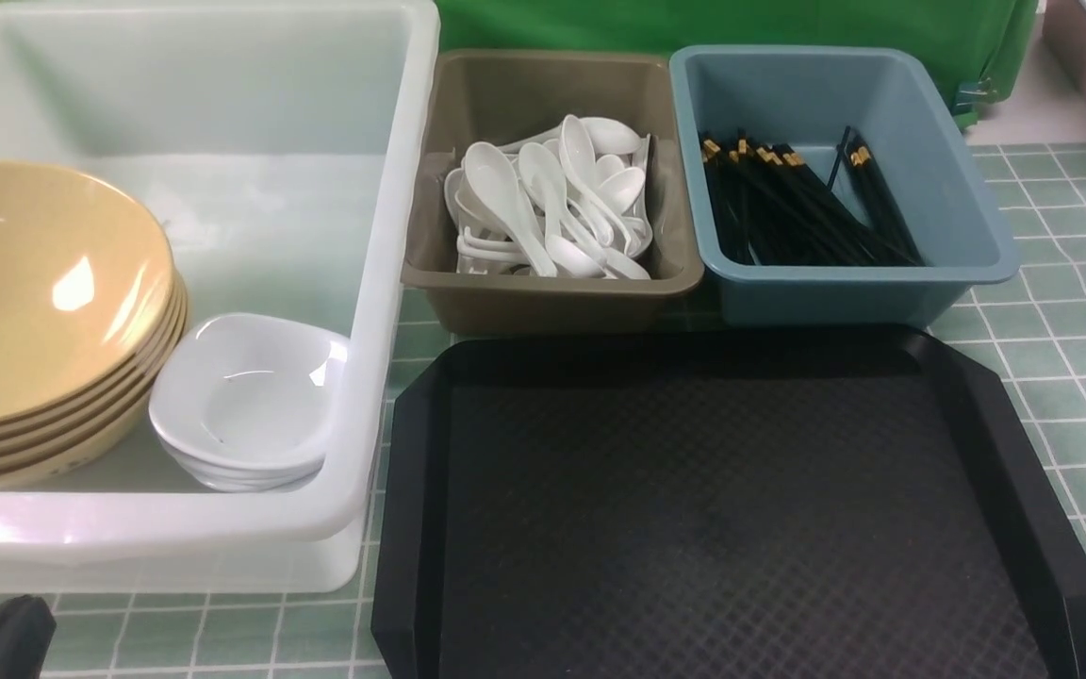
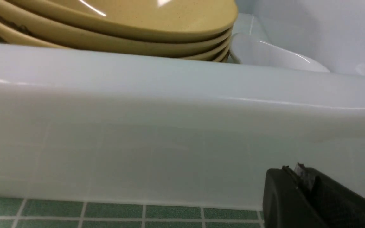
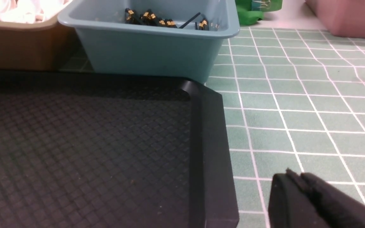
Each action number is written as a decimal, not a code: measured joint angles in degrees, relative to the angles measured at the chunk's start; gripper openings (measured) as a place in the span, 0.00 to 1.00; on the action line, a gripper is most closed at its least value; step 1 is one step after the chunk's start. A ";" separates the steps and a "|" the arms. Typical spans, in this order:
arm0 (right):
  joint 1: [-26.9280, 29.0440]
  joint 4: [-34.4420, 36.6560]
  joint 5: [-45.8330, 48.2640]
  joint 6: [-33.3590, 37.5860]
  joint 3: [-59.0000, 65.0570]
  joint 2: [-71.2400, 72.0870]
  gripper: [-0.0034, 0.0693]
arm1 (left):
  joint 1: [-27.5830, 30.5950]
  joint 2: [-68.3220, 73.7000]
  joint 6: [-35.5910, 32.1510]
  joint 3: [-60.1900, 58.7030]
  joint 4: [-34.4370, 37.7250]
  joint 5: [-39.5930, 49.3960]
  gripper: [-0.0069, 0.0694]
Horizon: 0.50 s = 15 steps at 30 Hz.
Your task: On blue table put chopsticks spoon bowls plates into blue grey white boxes.
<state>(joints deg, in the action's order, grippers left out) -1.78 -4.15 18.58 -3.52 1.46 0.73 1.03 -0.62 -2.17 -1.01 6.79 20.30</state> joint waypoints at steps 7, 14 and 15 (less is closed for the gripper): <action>0.00 0.00 0.00 0.00 0.00 0.00 0.18 | 0.00 0.00 -0.76 0.00 -0.31 -0.04 0.09; 0.00 0.00 0.00 0.00 0.00 0.00 0.18 | 0.00 0.00 -0.93 0.00 -0.38 -0.04 0.09; 0.00 0.00 0.00 0.00 0.00 0.00 0.18 | 0.00 0.00 -0.93 0.00 -0.38 -0.04 0.09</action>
<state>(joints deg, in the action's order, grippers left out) -1.78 -4.15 18.58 -3.52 1.46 0.73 1.03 -0.62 -3.10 -1.01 6.41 20.26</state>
